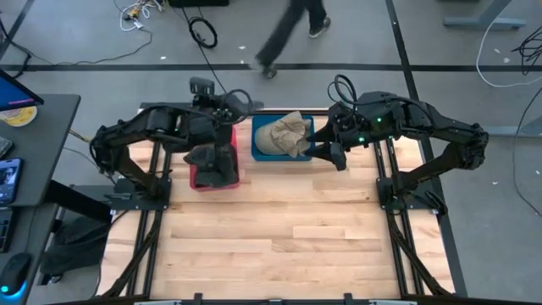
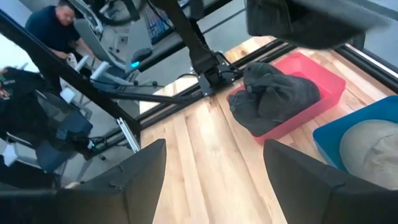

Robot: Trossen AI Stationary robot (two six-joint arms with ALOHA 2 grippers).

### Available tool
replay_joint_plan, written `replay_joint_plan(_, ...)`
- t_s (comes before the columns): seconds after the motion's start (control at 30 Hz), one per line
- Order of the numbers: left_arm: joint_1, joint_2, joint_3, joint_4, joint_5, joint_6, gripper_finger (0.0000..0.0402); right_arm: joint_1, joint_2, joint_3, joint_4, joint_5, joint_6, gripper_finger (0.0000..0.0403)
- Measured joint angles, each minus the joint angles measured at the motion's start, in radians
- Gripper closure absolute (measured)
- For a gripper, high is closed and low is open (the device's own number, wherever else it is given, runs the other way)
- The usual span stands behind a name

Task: Pick & Place hat
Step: Put the black cap into the red bin

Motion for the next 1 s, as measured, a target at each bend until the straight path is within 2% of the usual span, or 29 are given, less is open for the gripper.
replay_joint_plan(0.07,0.03,0.003,-0.021,-0.013,-0.025,0.02,0.0393,0.001,0.0,0.0,0.011,0.0,0.013,0.013)
replay_joint_plan(0.3,0.143,-0.014,-0.143,-0.015,-0.013,0.112,0.0393,0.001,0.0,0.0,0.013,0.002,0.036,0.013)
replay_joint_plan(0.43,0.209,-0.022,-0.238,-0.016,0.07,0.105,0.0393,0.001,0.0,0.0,0.017,0.002,0.036,0.013)
replay_joint_plan(0.7,0.312,-0.028,-0.483,-0.014,0.156,0.097,0.0393,0.0,0.008,0.0,0.021,0.002,0.036,0.013)
replay_joint_plan(1.0,0.307,-0.034,-0.707,0.062,0.243,0.119,0.0393,0.0,0.01,-0.001,0.02,0.002,0.033,0.013)
